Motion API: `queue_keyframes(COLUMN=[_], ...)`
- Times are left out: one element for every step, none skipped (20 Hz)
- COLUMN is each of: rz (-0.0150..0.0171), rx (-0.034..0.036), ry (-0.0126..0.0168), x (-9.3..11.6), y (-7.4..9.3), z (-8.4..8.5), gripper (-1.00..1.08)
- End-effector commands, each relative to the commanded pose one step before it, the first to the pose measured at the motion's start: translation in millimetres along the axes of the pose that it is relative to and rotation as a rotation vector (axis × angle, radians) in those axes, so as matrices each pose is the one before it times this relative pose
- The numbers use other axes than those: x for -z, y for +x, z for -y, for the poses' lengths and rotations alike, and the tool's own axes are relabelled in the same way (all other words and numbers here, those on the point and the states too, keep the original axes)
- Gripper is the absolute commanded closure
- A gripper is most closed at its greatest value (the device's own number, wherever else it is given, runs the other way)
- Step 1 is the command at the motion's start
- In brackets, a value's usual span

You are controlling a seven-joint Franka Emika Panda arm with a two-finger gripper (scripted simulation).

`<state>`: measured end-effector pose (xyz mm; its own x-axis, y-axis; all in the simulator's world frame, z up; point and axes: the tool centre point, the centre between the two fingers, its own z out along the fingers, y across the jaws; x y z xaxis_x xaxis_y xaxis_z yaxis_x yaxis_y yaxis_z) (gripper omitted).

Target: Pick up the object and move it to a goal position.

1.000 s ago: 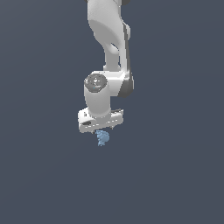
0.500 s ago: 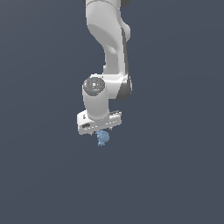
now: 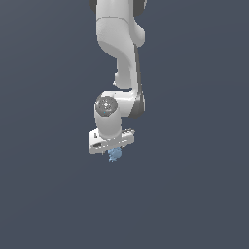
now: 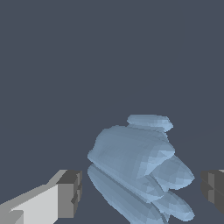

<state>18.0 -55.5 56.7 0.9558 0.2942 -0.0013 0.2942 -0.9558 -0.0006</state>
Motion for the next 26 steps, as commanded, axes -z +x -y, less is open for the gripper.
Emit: queue_keyframes(rz=[-0.00130,0.00000,0.00000,0.00000,0.00000,0.00000,0.00000,0.00000,0.00000,0.00000,0.00000,0.00000,0.00000,0.00000,-0.00050,0.00000,0.00000,0.00000,0.00000,0.00000,0.00000,0.00000,0.00000,0.00000,0.00000,0.00000], rx=[0.00091,0.00000,0.00000,0.00000,0.00000,0.00000,0.00000,0.00000,0.00000,0.00000,0.00000,0.00000,0.00000,0.00000,-0.00034,0.00000,0.00000,0.00000,0.00000,0.00000,0.00000,0.00000,0.00000,0.00000,0.00000,0.00000], ry=[-0.00059,0.00000,0.00000,0.00000,0.00000,0.00000,0.00000,0.00000,0.00000,0.00000,0.00000,0.00000,0.00000,0.00000,-0.00034,0.00000,0.00000,0.00000,0.00000,0.00000,0.00000,0.00000,0.00000,0.00000,0.00000,0.00000], x=[-7.19,-1.17,-0.43,-0.03,0.00,0.00,0.00,0.00,0.00,0.00,0.00,0.00,0.00,0.00,0.46,0.30,0.91,1.51,2.12,2.74,3.37,4.01,4.66,5.33,6.02,6.71], y=[0.61,0.31,0.35,0.16,0.00,0.00,0.00,0.00,0.00,0.00,0.00,0.00,0.00,0.00,0.10,0.00,0.01,0.01,0.02,0.02,0.03,0.04,0.04,0.05,0.06,0.07], z=[-0.13,-0.20,-0.17,-0.07,0.00,0.00,0.00,0.00,0.00,0.00,0.00,0.00,0.00,0.00,-0.28,0.02,0.07,0.12,0.17,0.22,0.27,0.32,0.37,0.43,0.48,0.53], gripper=[-0.92,-0.92,-0.92,-0.92,1.08,1.08,1.08,1.08,1.08,1.08,1.08,1.08,1.08,1.08,1.08,1.08,1.08,1.08,1.08,1.08,1.08,1.08,1.08,1.08,1.08,1.08])
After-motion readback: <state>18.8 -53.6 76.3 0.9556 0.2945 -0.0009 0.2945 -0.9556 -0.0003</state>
